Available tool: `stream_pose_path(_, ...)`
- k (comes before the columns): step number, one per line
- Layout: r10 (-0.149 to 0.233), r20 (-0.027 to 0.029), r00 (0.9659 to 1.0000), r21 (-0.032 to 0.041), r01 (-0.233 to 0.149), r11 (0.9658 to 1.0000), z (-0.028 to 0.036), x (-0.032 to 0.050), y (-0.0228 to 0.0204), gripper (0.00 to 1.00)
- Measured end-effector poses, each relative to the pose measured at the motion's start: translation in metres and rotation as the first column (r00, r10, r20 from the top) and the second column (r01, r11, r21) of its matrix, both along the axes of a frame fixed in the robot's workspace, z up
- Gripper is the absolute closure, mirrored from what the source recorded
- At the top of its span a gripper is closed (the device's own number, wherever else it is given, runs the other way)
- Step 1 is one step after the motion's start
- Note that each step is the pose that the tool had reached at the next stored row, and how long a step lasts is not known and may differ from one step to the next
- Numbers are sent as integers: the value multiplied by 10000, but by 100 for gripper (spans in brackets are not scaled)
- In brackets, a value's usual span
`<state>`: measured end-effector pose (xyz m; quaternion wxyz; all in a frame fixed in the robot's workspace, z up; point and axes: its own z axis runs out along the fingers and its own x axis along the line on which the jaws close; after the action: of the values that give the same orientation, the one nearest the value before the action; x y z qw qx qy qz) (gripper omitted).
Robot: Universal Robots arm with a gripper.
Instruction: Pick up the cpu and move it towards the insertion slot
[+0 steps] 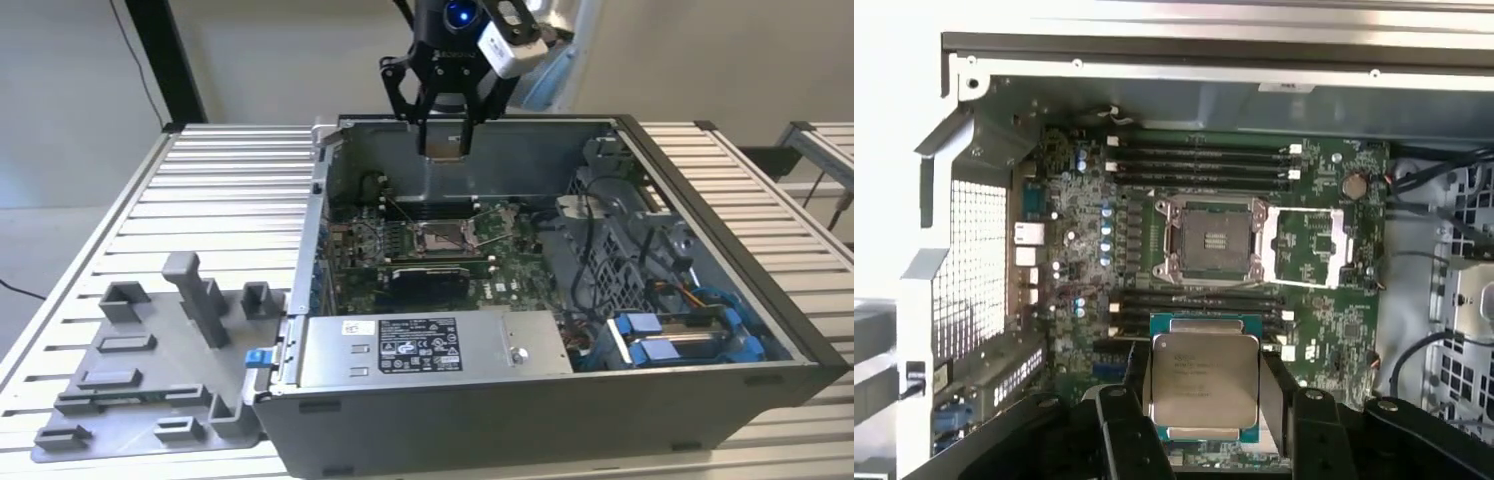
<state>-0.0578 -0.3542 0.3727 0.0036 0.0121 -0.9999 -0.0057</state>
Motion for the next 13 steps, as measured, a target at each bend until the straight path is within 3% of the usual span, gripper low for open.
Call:
stream_pose_path(3, -2, -1, 10000, -2, 2, 10000, -1, 0, 107, 100)
stream_pose_path(5, -1, -1, 10000, -1, 1, 10000, -2, 1, 154, 100)
stream_pose_path(13, -1, -1, 10000, -1, 1, 10000, -2, 1, 170, 100)
